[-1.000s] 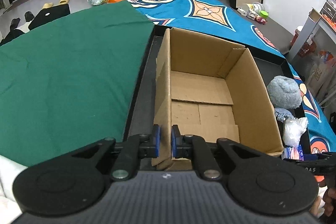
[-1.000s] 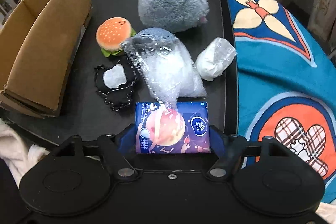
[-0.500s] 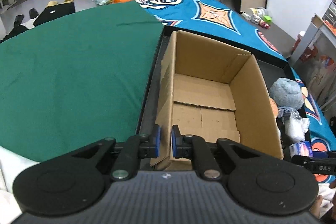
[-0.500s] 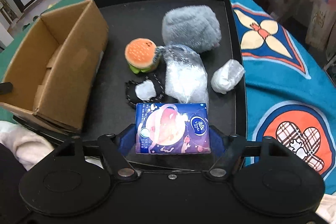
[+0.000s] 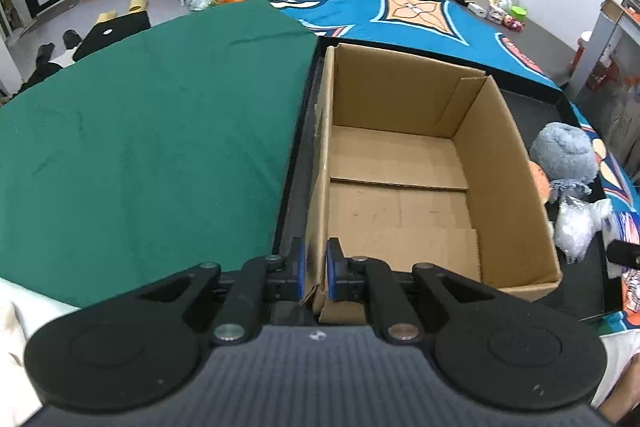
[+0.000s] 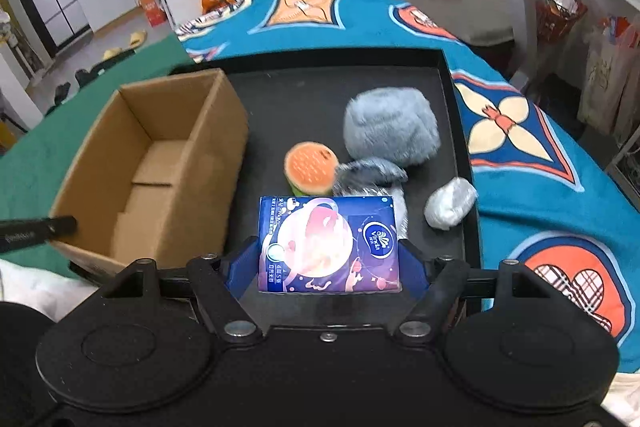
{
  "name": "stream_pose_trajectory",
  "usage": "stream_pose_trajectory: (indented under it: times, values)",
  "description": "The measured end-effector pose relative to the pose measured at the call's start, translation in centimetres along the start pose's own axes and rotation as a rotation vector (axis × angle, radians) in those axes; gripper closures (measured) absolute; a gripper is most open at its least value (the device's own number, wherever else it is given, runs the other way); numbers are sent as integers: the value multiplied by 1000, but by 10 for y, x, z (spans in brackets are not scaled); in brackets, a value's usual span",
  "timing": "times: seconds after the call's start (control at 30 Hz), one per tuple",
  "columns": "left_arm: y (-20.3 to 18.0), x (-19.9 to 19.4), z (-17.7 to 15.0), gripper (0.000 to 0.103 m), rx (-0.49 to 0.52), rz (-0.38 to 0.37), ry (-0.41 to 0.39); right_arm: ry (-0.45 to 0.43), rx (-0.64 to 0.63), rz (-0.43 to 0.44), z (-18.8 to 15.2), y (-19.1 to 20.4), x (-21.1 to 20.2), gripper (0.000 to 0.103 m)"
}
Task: Organize soft objects
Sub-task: 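Lift the tissue pack with the right gripper and release it into the box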
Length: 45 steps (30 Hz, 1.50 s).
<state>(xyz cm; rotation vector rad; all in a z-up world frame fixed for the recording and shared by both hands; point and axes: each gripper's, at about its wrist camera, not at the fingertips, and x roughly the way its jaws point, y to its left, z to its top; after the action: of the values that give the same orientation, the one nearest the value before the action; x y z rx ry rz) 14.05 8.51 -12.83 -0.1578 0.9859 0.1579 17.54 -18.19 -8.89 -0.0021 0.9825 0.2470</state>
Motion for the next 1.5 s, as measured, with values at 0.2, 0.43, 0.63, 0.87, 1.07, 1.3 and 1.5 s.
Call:
stream_pose_trajectory:
  times: [0.2, 0.43, 0.63, 0.87, 1.07, 1.3, 1.5]
  values:
    - [-1, -2, -2, 94, -3, -6, -7, -57, -8, 24, 12, 14, -10, 32]
    - [-1, -6, -1, 94, 3, -12, -7, -121, -11, 58, 23, 28, -16, 32]
    - [4, -7, 1, 94, -26, -32, 0, -168, -31, 84, 34, 42, -20, 32]
    - [5, -7, 0, 94, -32, -24, -16, -162, -85, 116, 43, 61, -16, 32]
    - [8, -5, -2, 94, -54, -34, -24, -159, -179, 146, 45, 84, -7, 32]
    - [11, -4, -3, 94, -64, -43, -33, -152, -242, 163, 46, 105, 6, 32]
    - [16, -2, -4, 94, -82, -59, -32, -160, -321, 178, 48, 124, 15, 32]
